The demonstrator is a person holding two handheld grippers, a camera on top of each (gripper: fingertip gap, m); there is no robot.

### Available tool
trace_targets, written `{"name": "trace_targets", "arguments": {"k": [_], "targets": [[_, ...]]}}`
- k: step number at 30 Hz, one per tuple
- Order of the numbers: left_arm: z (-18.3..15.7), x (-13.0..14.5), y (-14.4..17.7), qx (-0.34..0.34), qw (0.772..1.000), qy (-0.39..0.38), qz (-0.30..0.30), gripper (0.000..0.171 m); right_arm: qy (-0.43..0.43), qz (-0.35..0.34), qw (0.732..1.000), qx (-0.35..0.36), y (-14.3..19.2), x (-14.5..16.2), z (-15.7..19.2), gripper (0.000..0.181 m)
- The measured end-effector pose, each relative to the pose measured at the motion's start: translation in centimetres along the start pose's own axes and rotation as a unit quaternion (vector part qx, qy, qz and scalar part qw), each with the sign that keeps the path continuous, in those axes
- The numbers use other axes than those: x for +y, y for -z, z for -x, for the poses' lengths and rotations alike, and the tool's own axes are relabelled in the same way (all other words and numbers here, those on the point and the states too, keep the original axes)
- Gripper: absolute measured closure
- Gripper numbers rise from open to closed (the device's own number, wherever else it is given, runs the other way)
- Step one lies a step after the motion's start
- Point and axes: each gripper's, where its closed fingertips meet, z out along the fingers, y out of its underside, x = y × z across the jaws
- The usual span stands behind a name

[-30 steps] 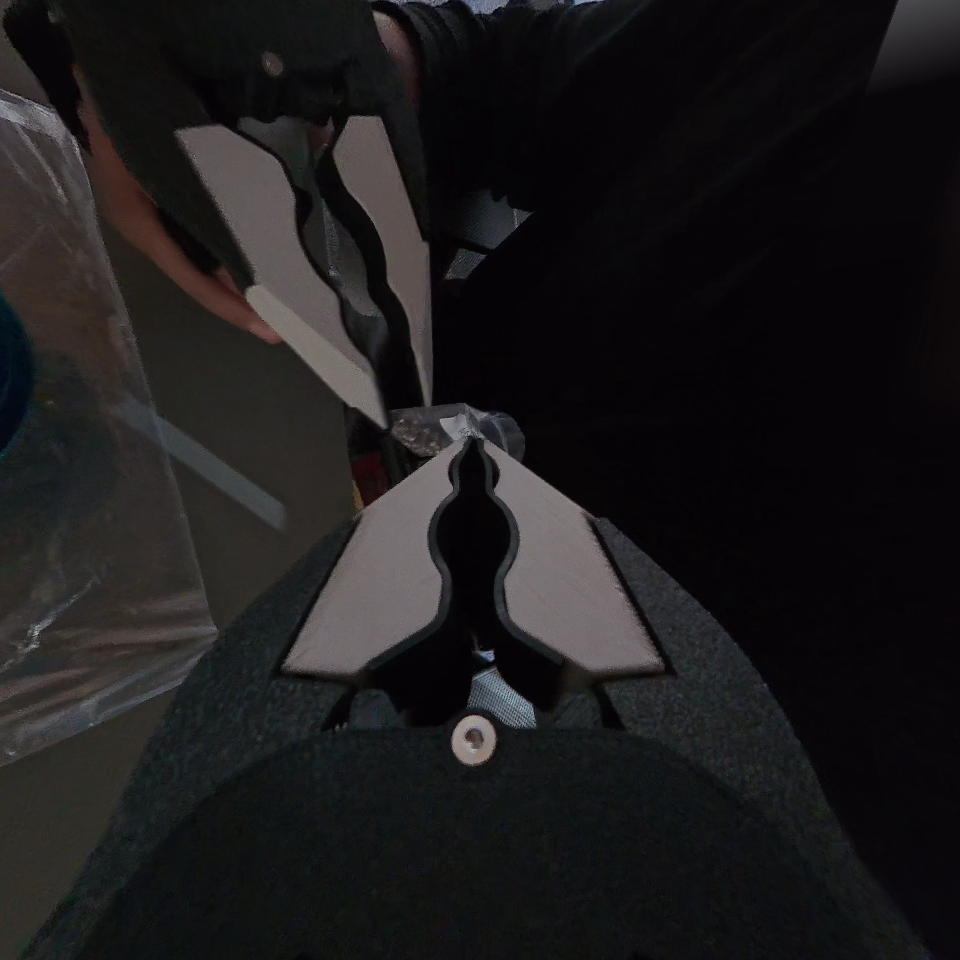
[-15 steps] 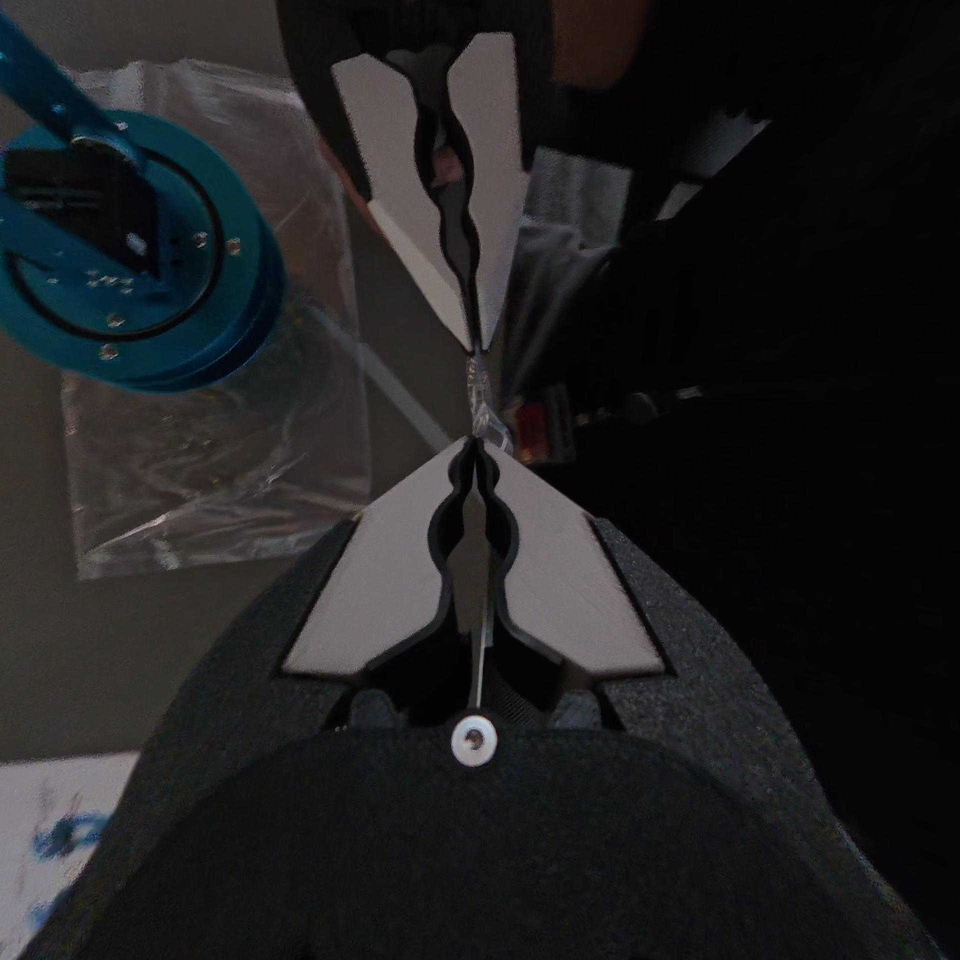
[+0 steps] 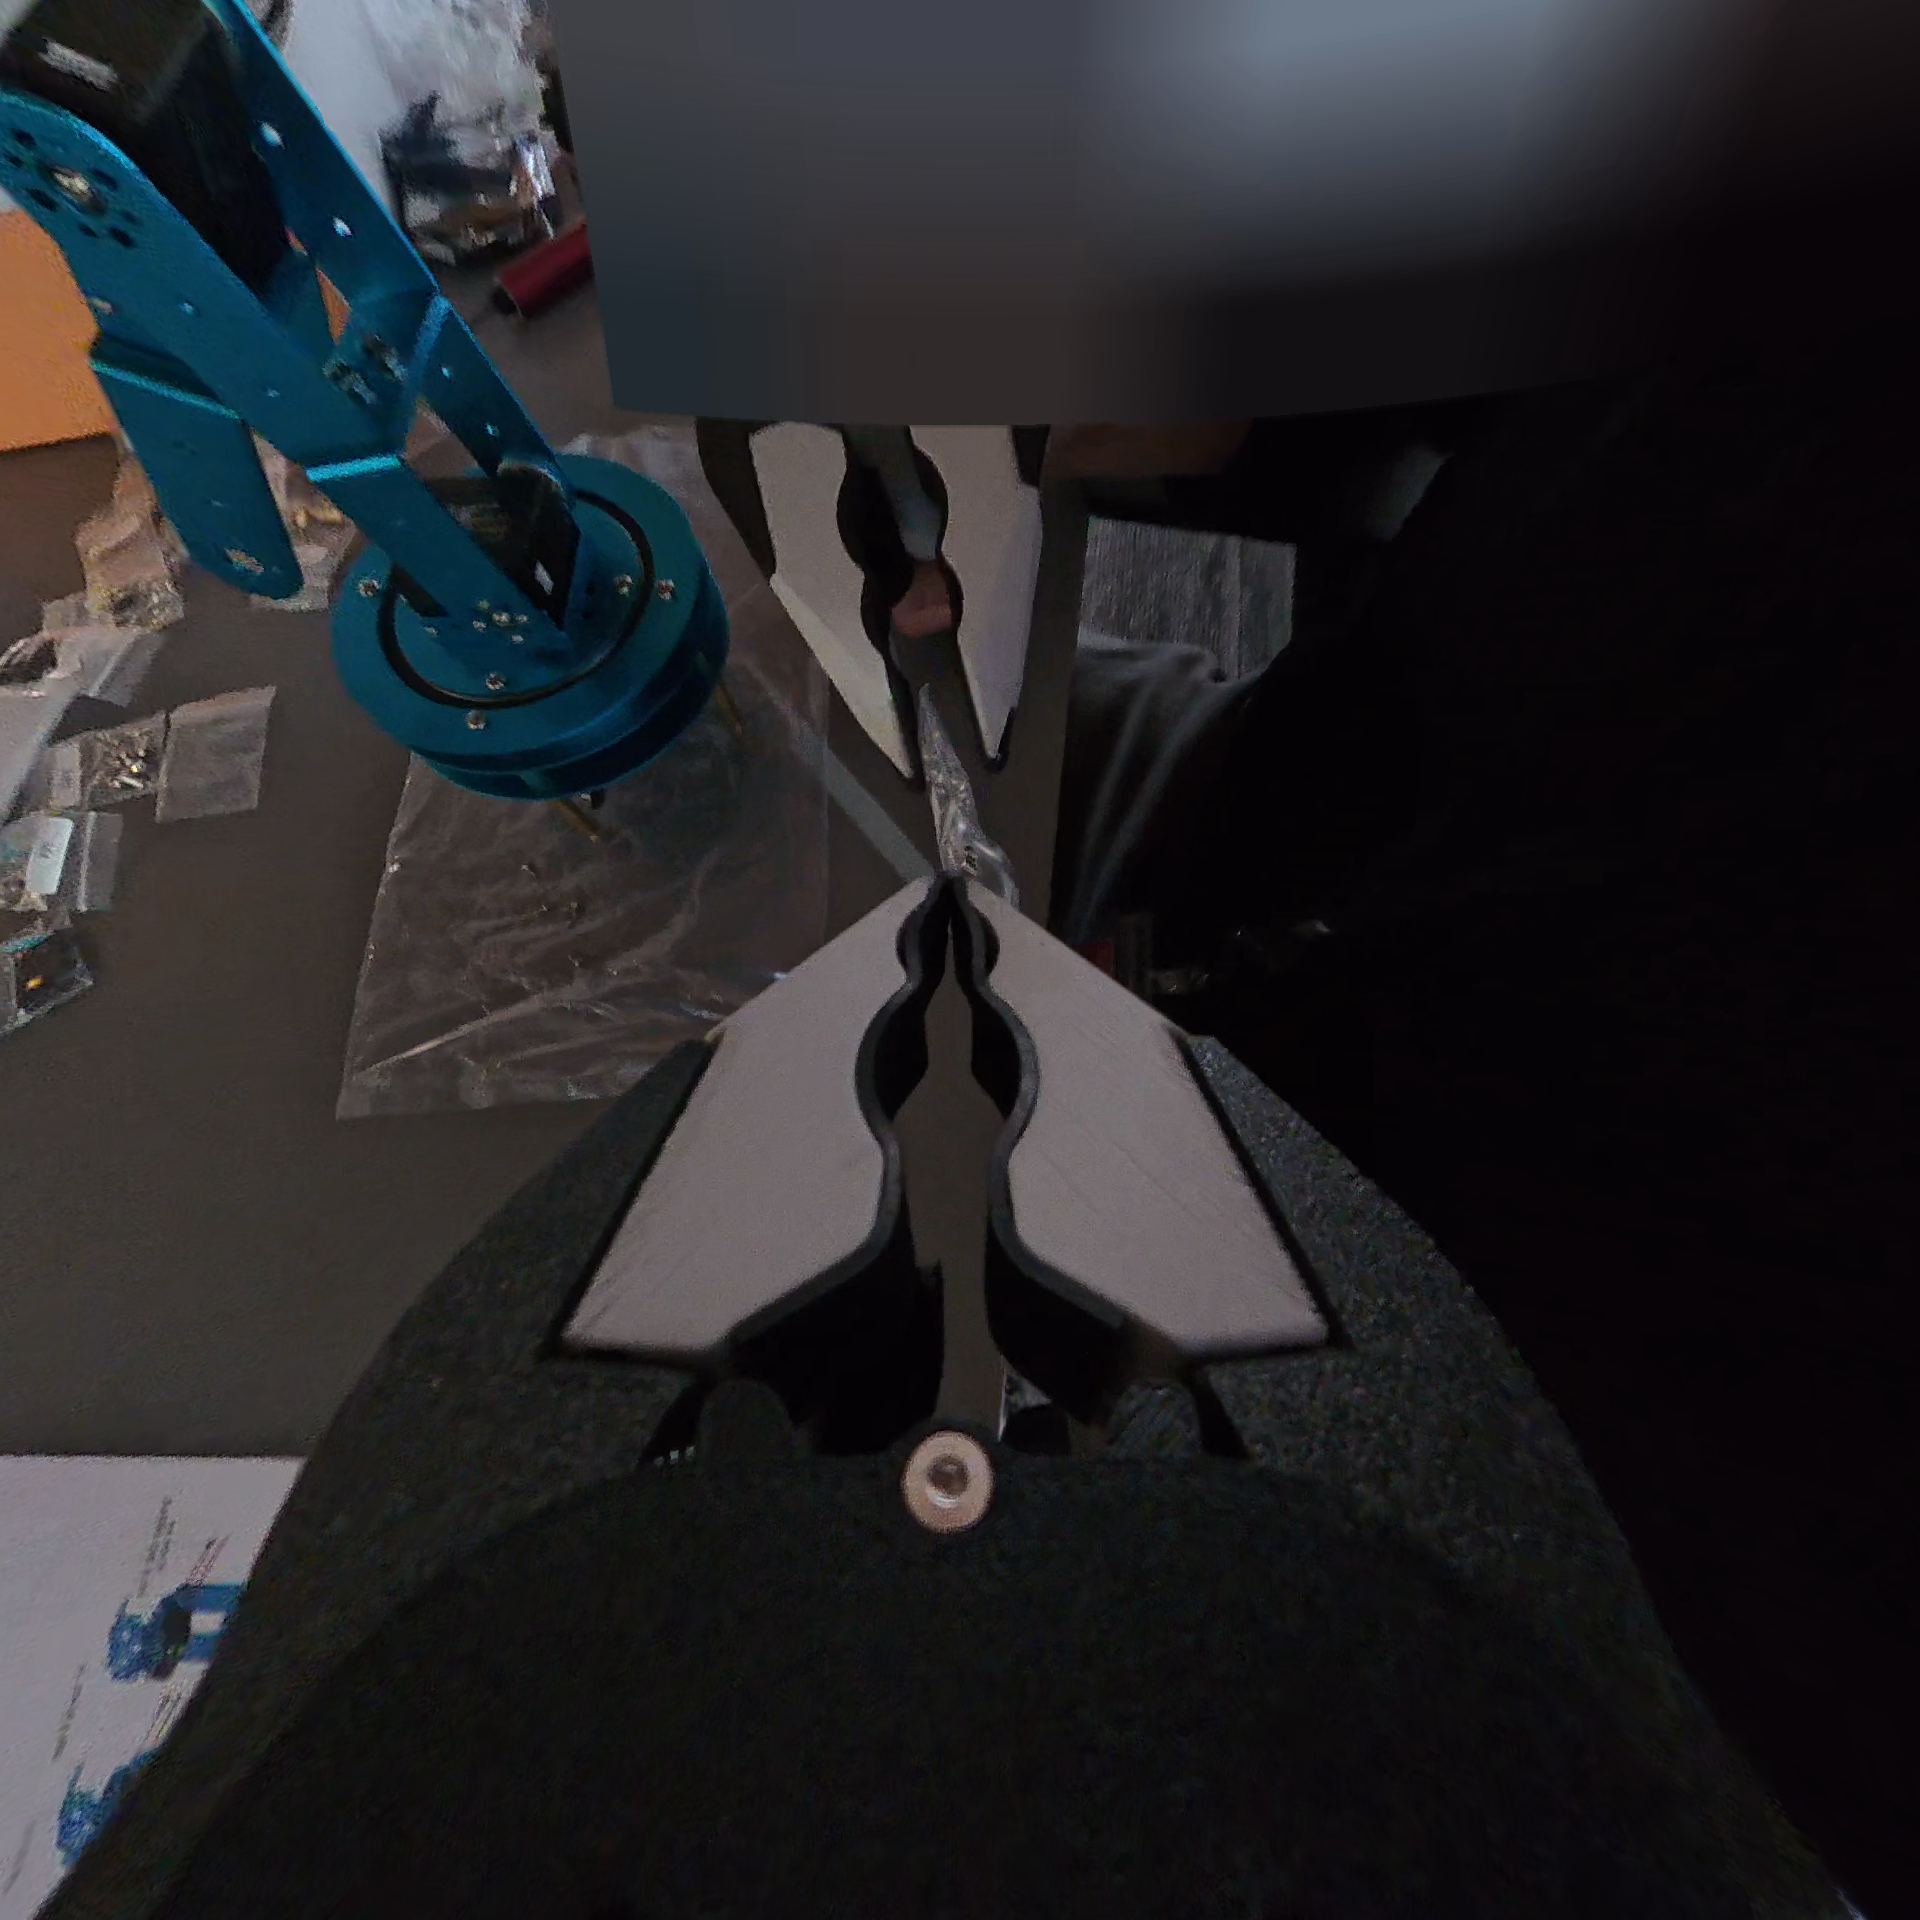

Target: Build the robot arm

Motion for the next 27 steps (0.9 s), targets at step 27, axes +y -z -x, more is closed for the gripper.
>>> {"name": "trace_targets", "arguments": {"k": [27], "targets": [[3.7,-3.3,-0.1,0.030,0.988,0.064,-0.137,0.171,-0.058,-0.128,0.989,0.039,3.0,-3.4,-2.4,0.170]]}}
